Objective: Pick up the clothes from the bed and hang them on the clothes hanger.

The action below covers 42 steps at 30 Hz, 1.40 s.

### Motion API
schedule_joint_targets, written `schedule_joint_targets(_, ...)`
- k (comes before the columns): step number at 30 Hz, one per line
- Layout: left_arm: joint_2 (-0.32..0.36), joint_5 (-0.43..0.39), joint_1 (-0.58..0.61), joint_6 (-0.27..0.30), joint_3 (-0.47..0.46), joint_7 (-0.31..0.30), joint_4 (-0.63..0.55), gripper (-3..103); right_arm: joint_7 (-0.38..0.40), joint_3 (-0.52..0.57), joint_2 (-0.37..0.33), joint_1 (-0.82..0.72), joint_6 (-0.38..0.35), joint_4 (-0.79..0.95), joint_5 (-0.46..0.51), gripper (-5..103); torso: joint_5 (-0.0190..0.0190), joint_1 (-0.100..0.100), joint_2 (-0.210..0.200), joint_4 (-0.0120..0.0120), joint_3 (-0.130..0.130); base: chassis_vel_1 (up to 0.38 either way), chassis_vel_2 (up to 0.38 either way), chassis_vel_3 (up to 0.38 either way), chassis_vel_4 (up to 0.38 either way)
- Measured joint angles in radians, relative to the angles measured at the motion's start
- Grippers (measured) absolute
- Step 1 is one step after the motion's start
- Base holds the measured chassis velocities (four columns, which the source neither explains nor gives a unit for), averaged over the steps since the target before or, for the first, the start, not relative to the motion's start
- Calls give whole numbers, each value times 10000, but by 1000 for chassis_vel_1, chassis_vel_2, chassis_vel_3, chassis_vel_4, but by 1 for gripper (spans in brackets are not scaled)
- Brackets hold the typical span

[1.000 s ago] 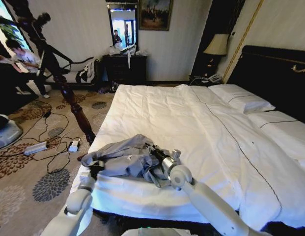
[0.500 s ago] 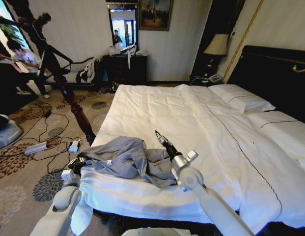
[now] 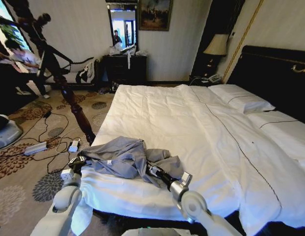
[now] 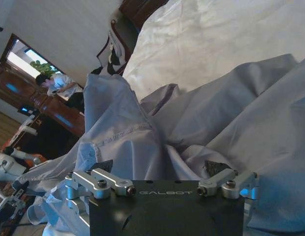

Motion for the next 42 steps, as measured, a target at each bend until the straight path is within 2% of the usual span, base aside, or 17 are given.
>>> schedule_joint_targets(11,-162,241,135,-27,-57,-24,-110,0,-568,-703,701,1211,336,-604,355,100,0,2,0,-1,0,0,0,0,0)
schedule_joint_targets(18,-220,270,64,-28,-37,-42,-28,0,-458,-860,798,1594,318,-864,359,100,-1,2,0,-2,0,0,0,0,0)
schedule_joint_targets(22,-251,298,24,-29,40,-53,-2,0,-110,-1025,920,2025,150,-1342,351,100,-1,2,-2,-1,1,0,0,0,0)
schedule_joint_targets(31,-215,293,-88,-22,81,-79,138,0,-212,-1234,1137,2273,175,-1578,453,101,-1,1,-2,-2,1,0,0,0,0)
schedule_joint_targets(34,-187,273,-147,-18,80,-102,203,0,-594,-1429,1277,2269,390,-1571,465,86,-1,2,-3,-2,1,0,0,0,0)
schedule_joint_targets(36,-180,268,-155,-17,74,-108,215,0,-641,-1464,1287,2269,421,-1560,457,86,-1,2,-3,-2,0,0,0,0,0)
schedule_joint_targets(37,-174,263,-159,-17,64,-112,224,0,-703,-1504,1290,2266,461,-1543,431,80,-1,2,-2,-2,1,0,0,0,0)
schedule_joint_targets(38,-168,257,-161,-18,54,-116,231,0,-737,-1523,1289,2260,484,-1533,406,80,-1,2,-2,-2,0,0,0,0,0)
schedule_joint_targets(39,-156,244,-163,-17,29,-126,245,0,-950,-1598,1258,2187,647,-1416,265,70,-1,2,-3,-1,1,0,0,0,0)
schedule_joint_targets(41,-154,243,-162,-17,25,-128,250,0,-1033,-1621,1238,2145,718,-1360,199,70,-1,2,-2,-1,1,0,0,0,0)
schedule_joint_targets(42,-153,242,-161,-17,22,-128,257,0,-1147,-1658,1203,2079,810,-1280,92,64,-1,2,-2,-1,1,0,0,0,0)
